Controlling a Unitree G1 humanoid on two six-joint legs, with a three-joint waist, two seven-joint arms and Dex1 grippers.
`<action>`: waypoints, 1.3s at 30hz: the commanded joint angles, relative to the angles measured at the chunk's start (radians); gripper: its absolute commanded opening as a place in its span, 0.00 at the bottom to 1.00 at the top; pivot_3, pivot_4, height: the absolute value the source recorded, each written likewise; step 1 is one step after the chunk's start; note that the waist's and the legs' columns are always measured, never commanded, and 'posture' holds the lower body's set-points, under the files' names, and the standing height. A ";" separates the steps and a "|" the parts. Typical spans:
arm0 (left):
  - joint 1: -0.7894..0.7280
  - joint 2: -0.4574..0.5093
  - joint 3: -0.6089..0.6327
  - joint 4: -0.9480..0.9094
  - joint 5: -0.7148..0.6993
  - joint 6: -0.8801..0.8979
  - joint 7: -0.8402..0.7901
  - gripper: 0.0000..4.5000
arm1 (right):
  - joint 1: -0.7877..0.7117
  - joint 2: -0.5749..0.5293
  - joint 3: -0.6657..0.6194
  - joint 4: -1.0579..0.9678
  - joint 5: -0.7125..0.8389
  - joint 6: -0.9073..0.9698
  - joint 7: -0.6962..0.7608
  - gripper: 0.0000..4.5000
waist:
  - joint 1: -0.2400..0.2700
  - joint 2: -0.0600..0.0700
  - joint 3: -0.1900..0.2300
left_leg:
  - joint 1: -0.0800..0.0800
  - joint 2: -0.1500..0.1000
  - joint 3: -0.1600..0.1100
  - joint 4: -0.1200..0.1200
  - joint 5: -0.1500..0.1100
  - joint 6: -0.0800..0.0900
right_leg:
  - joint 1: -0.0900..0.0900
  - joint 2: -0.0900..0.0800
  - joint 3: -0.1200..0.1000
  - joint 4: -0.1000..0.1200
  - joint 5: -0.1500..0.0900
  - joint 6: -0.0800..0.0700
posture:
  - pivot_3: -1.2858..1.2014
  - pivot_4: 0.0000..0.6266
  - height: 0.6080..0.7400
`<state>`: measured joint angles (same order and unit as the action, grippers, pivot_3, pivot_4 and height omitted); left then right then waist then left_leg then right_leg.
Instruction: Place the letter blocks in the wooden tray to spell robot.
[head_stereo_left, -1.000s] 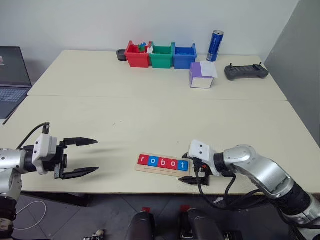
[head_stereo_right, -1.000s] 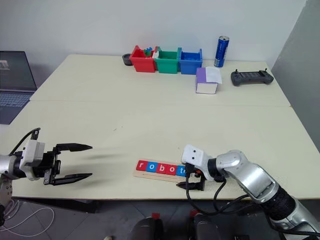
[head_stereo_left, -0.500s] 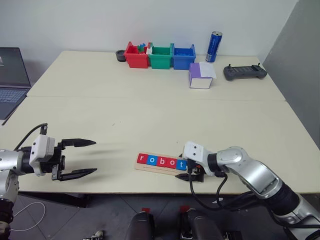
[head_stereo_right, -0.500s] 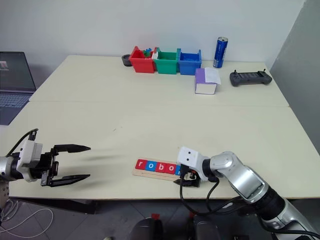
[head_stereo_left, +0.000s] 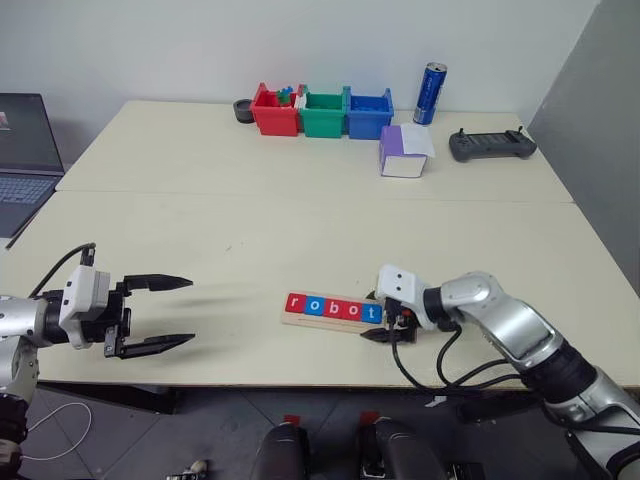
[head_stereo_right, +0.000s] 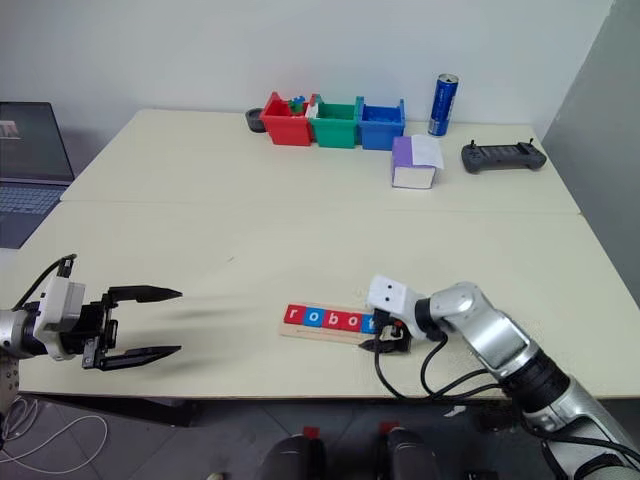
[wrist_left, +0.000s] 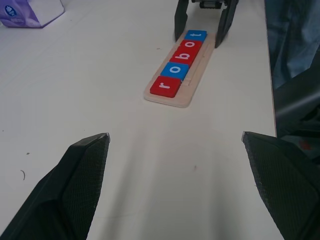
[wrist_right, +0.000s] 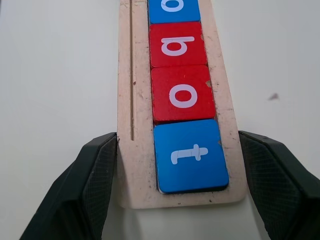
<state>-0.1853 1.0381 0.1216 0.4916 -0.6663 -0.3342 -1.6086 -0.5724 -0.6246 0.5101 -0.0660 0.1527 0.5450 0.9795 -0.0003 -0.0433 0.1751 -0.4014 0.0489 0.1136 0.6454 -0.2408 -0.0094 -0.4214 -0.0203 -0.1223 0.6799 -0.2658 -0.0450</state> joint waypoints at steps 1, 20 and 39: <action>-0.016 0.020 0.017 -0.016 -0.012 0.001 -0.006 1.00 | -0.051 -0.015 -0.024 0.112 -0.039 -0.101 0.066 0.75 | 0.000 0.000 0.000 | 0.000 0.000 0.000 0.000 0.000 0.000 | 0.000 0.000 0.000 0.000 0.000 0.000 | 0.52 0.24 1.00; 0.005 0.032 0.047 -0.036 -0.016 0.010 -0.006 1.00 | -0.128 0.008 -0.056 0.200 -0.074 -0.180 0.222 0.99 | 0.000 0.001 0.000 | 0.000 0.000 0.000 0.000 0.000 0.000 | 0.000 0.000 0.000 0.000 0.000 0.000 | 0.52 0.24 1.00; -0.071 0.059 0.319 -0.365 -0.168 0.551 0.139 1.00 | 0.032 -0.482 -0.541 -0.037 0.350 0.003 0.537 0.99 | -0.003 0.004 0.003 | 0.001 0.002 0.000 -0.001 0.000 0.000 | 0.000 0.002 0.000 0.000 0.000 0.000 | 0.52 0.24 1.00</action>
<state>-0.2350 1.0717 0.3880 0.1576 -0.8020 0.1696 -1.4943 -0.5237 -1.0949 0.0025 -0.0773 0.4685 0.5365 1.4955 -0.0029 -0.0392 0.1779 -0.4001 0.0510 0.1139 0.6444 -0.2407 -0.0099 -0.4216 -0.0184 -0.1219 0.6802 -0.2660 -0.0453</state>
